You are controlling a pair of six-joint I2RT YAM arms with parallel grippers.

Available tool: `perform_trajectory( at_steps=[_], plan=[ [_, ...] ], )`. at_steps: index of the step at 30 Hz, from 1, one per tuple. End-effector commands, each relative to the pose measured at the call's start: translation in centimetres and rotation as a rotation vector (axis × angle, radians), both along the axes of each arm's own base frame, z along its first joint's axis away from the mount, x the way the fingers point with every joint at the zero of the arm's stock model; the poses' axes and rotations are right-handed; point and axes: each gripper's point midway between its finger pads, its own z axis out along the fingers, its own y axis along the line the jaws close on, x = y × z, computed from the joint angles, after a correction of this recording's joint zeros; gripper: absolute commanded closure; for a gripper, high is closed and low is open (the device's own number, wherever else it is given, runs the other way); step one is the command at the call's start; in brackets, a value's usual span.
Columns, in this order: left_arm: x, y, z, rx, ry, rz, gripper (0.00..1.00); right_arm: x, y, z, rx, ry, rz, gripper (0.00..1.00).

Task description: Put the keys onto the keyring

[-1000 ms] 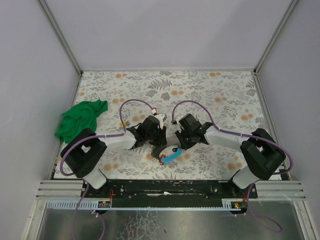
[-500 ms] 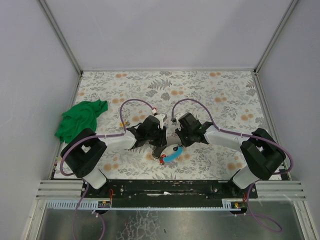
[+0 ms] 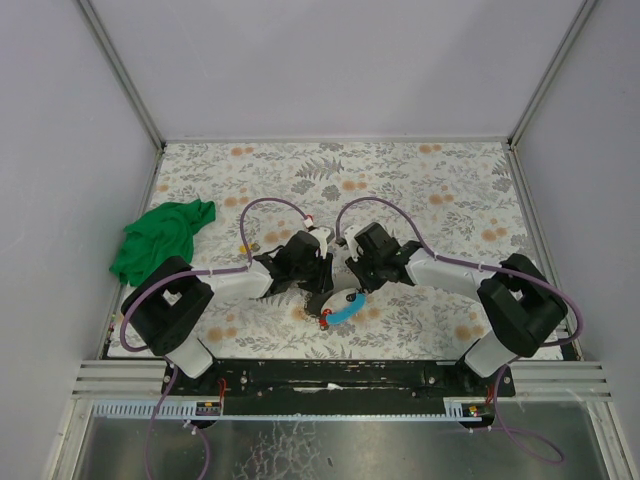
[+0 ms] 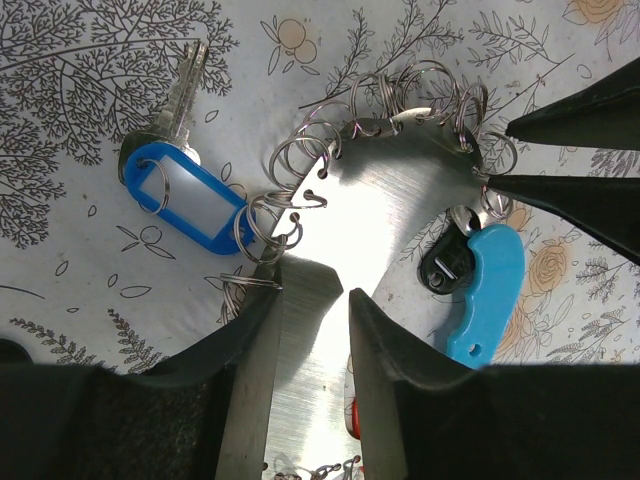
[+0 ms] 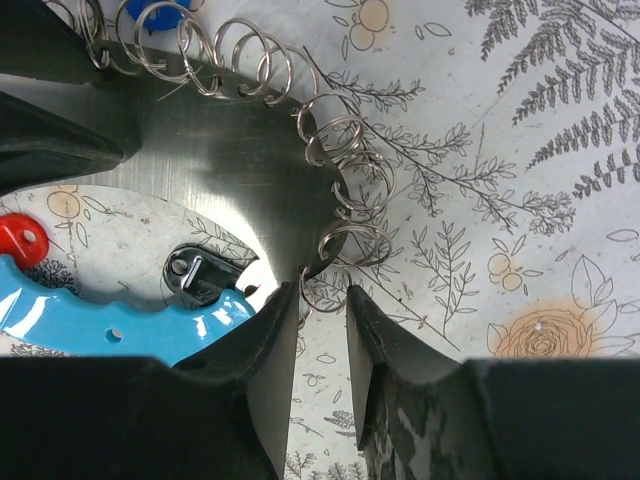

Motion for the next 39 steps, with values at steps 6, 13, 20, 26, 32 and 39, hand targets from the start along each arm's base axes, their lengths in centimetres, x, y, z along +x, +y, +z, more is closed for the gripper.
perform_trajectory(
  at_steps=[6,13,20,26,32,39],
  plan=[
    [-1.0,1.0,-1.3,0.065,0.042,-0.012,0.67,0.4,0.8,0.0,-0.029,-0.019,0.115,0.68],
    [-1.1,1.2,-1.2,0.069,0.038,-0.010,0.68,0.6,-0.5,-1.2,-0.110,-0.007,0.099,0.74],
    [-0.9,1.5,-0.9,0.073,0.021,0.005,0.68,0.0,-1.2,-1.3,-0.135,0.024,0.073,0.83],
    [-0.6,1.5,0.0,0.056,-0.007,0.012,0.67,-0.8,0.2,-0.3,-0.051,0.066,0.061,0.93],
    [-0.9,1.3,2.0,-0.009,-0.050,0.002,0.66,-1.1,3.4,1.7,0.126,0.100,0.044,0.99],
    [-2.0,1.7,2.3,-0.033,-0.034,0.000,0.63,-0.5,4.9,3.2,0.221,0.094,-0.030,1.00]
  ],
)
